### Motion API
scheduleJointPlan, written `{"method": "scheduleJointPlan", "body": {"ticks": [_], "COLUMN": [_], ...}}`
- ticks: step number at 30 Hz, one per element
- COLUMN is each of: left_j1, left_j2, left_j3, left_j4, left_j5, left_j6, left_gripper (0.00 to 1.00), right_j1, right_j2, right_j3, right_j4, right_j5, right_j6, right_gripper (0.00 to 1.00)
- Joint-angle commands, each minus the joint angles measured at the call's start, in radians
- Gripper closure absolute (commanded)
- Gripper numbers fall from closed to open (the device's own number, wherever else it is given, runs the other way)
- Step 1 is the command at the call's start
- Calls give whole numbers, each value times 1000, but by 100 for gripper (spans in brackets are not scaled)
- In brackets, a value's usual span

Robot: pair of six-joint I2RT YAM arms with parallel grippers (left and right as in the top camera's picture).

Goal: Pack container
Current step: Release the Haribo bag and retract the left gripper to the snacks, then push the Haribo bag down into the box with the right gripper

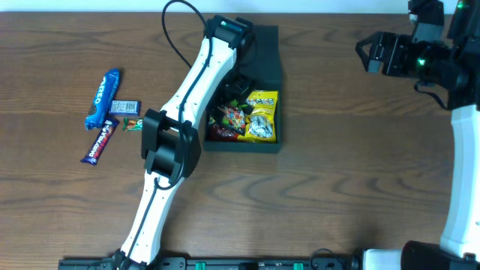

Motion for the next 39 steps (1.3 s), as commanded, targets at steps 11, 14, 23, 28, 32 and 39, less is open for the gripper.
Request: {"method": "scheduleJointPlan", "body": {"ticks": [11, 14, 23, 28, 32, 39], "left_j1": [44, 110, 376, 430, 439, 441], "left_j2": [-228, -278, -295, -295, -295, -295], "left_j3": [184, 184, 179, 176, 176, 176], "left_j4": [47, 93, 102, 99, 103, 109], "left_j5": [-294, -294, -183, -156, -164, -197], "left_j6": [155, 185, 322, 408, 445, 465], "left_gripper": [5, 5, 5, 5, 5, 5], "right_j1": [83, 168, 422, 508, 559, 608], "right_j2": [10, 33, 207, 353, 460, 583], "right_j3": [-39, -77, -167, -167, -167, -167], "right_j4": [-13, 12, 192, 286, 310, 313], "right_j5": [-52, -98, -121, -125, -158, -164], "right_j6": [-61, -99, -102, -71, -71, -71], "right_gripper": [98, 99, 98, 99, 99, 99]}}
